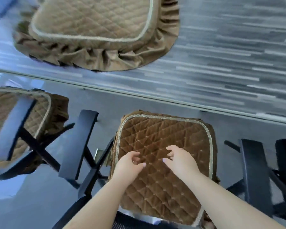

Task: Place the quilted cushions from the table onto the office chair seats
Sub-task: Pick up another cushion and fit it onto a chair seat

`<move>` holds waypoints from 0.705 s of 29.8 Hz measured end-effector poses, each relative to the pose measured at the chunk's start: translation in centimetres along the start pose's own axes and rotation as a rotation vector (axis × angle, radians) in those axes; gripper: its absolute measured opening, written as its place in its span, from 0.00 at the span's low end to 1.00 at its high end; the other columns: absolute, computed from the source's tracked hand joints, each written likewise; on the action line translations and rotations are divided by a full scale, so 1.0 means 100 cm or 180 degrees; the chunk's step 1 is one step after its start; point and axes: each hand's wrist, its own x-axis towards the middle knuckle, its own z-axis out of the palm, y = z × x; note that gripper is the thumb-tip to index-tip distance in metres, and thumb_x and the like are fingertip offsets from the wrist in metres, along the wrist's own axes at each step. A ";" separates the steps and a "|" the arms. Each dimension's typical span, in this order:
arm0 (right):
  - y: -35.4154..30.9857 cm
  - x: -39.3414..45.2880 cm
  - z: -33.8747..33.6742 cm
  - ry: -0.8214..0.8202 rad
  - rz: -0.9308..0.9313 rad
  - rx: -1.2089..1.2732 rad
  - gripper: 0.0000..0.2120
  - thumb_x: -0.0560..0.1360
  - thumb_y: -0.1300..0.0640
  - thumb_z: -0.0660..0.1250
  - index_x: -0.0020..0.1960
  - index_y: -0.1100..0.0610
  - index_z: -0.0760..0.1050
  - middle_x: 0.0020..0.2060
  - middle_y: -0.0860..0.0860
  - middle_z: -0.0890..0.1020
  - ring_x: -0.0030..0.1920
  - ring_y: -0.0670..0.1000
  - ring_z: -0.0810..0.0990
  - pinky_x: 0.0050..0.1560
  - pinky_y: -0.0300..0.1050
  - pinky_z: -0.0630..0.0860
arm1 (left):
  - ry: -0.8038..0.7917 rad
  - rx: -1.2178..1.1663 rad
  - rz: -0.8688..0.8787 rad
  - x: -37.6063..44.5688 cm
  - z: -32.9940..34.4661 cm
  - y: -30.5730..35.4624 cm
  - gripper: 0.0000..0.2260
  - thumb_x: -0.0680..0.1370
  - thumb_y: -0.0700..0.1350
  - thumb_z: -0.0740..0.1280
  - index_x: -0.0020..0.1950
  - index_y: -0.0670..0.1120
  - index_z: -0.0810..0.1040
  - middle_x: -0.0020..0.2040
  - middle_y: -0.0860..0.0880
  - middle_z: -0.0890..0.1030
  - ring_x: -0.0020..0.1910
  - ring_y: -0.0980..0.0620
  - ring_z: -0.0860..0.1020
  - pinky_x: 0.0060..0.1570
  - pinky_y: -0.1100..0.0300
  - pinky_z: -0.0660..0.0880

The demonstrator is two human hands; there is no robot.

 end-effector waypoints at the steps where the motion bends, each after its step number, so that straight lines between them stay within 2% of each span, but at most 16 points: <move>1: -0.018 -0.010 -0.019 0.0078 -0.0117 0.0091 0.21 0.75 0.47 0.66 0.67 0.46 0.69 0.60 0.45 0.79 0.58 0.49 0.79 0.57 0.44 0.76 | 0.0068 -0.0236 0.0028 -0.011 -0.015 0.012 0.20 0.73 0.48 0.73 0.64 0.50 0.76 0.51 0.56 0.80 0.51 0.57 0.79 0.51 0.63 0.75; 5: -0.081 -0.046 -0.095 0.0375 -0.0588 0.0514 0.16 0.75 0.49 0.68 0.62 0.49 0.74 0.51 0.46 0.82 0.53 0.49 0.80 0.56 0.44 0.76 | 0.0402 -0.0889 0.0233 -0.052 -0.084 0.062 0.14 0.73 0.47 0.74 0.56 0.51 0.77 0.47 0.55 0.82 0.48 0.57 0.80 0.51 0.63 0.74; 8: -0.120 -0.060 -0.134 0.0483 -0.0767 0.0743 0.15 0.74 0.49 0.69 0.59 0.50 0.75 0.47 0.45 0.82 0.53 0.49 0.81 0.55 0.45 0.76 | 0.0567 -0.1202 0.0503 -0.070 -0.138 0.092 0.12 0.73 0.45 0.73 0.54 0.52 0.76 0.48 0.53 0.83 0.46 0.58 0.80 0.45 0.67 0.74; 11: -0.152 -0.065 -0.161 0.0690 -0.0876 0.0964 0.13 0.74 0.51 0.69 0.58 0.50 0.75 0.45 0.45 0.80 0.47 0.48 0.79 0.43 0.40 0.73 | 0.0787 -0.1291 0.0709 -0.077 -0.187 0.113 0.11 0.74 0.45 0.73 0.53 0.52 0.75 0.44 0.56 0.81 0.43 0.61 0.79 0.38 0.69 0.73; 14: -0.195 -0.066 -0.182 0.0849 -0.1005 0.0995 0.11 0.75 0.51 0.68 0.57 0.50 0.75 0.41 0.43 0.78 0.40 0.45 0.76 0.35 0.36 0.69 | 0.0991 -0.1405 0.0836 -0.081 -0.248 0.122 0.10 0.74 0.47 0.72 0.53 0.52 0.76 0.44 0.56 0.81 0.47 0.56 0.79 0.43 0.62 0.73; 16: -0.212 -0.060 -0.191 0.0924 -0.0940 0.1007 0.11 0.75 0.50 0.68 0.56 0.50 0.75 0.40 0.42 0.78 0.39 0.45 0.77 0.37 0.39 0.72 | 0.0988 -0.1322 0.0893 -0.074 -0.277 0.125 0.12 0.74 0.47 0.72 0.56 0.50 0.77 0.45 0.55 0.82 0.47 0.54 0.79 0.45 0.60 0.72; 19: -0.241 -0.042 -0.198 0.1124 -0.0763 0.0986 0.12 0.73 0.48 0.68 0.55 0.49 0.76 0.42 0.44 0.80 0.44 0.49 0.79 0.47 0.46 0.75 | 0.1049 -0.1270 0.1013 -0.051 -0.328 0.123 0.12 0.73 0.47 0.72 0.56 0.49 0.79 0.48 0.53 0.83 0.44 0.55 0.79 0.43 0.60 0.73; 21: -0.262 -0.024 -0.198 0.1229 -0.0602 0.1030 0.12 0.74 0.50 0.68 0.56 0.50 0.75 0.46 0.47 0.81 0.46 0.50 0.79 0.46 0.45 0.74 | 0.1058 -0.1211 0.1084 -0.024 -0.364 0.122 0.11 0.73 0.46 0.72 0.55 0.49 0.79 0.49 0.51 0.83 0.43 0.55 0.79 0.44 0.59 0.73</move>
